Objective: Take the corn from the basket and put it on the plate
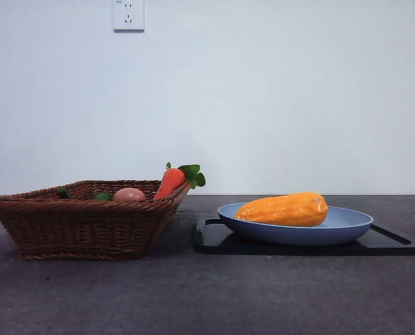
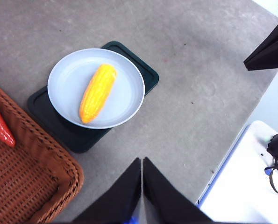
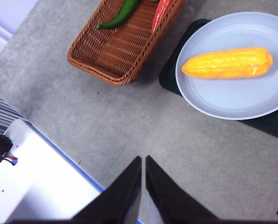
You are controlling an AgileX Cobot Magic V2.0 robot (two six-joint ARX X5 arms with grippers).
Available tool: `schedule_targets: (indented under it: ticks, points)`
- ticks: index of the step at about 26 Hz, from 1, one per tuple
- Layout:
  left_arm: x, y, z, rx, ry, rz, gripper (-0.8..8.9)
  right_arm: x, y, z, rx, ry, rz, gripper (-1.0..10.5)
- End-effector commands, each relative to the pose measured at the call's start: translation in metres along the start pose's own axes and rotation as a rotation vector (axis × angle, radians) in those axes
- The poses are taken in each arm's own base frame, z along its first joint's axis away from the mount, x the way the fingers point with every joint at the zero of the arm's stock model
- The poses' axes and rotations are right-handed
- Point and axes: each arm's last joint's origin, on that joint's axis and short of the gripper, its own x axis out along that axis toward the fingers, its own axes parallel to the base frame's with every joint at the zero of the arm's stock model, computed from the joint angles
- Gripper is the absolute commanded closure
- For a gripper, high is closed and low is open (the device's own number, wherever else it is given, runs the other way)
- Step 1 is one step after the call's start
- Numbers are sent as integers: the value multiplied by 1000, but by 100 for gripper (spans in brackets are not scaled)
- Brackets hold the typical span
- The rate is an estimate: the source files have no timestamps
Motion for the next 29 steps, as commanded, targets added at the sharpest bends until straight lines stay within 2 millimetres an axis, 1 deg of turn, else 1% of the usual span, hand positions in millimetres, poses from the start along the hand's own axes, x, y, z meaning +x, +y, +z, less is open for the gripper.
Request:
schedule_targets:
  ticks: [1, 7, 9, 10, 13, 16, 18, 20, 23, 26, 29]
  points:
    - [-4, -3, 8, 20, -56, -9, 806, -2, 2, 6, -31, -26, 5, 945]
    - [-4, -3, 16, 35, -132, -1, 806, -2, 2, 9, -52, -57, 5, 945]
    - [-5, -3, 18, 65, -156, 10, 806, -2, 2, 10, -54, -61, 5, 945]
    - [-7, -1, 20, 108, -175, 29, 806, -2, 3, 10, -55, -63, 5, 945]
    - [-19, 9, 23, 179, -239, 97, 806, -3, 3, 11, -61, -72, 5, 945]
    - [-41, 26, 27, 193, -367, 190, 806, -3, 3, 13, -72, -87, 5, 945]
    - [-58, 37, 24, 181, -444, 263, 806, -3, 3, 14, -78, -96, 5, 945]
    - [-75, 47, 18, 159, -508, 338, 806, -3, 3, 14, -80, -98, 5, 945]
    - [-97, 60, -1, 129, -598, 471, 806, -3, 3, 14, -80, -99, 5, 945]
    - [-110, 67, -26, 114, -678, 596, 806, -3, 3, 14, -80, -99, 5, 945]
    - [-114, 72, -57, 106, -741, 718, 806, -3, 3, 14, -80, -99, 5, 945]
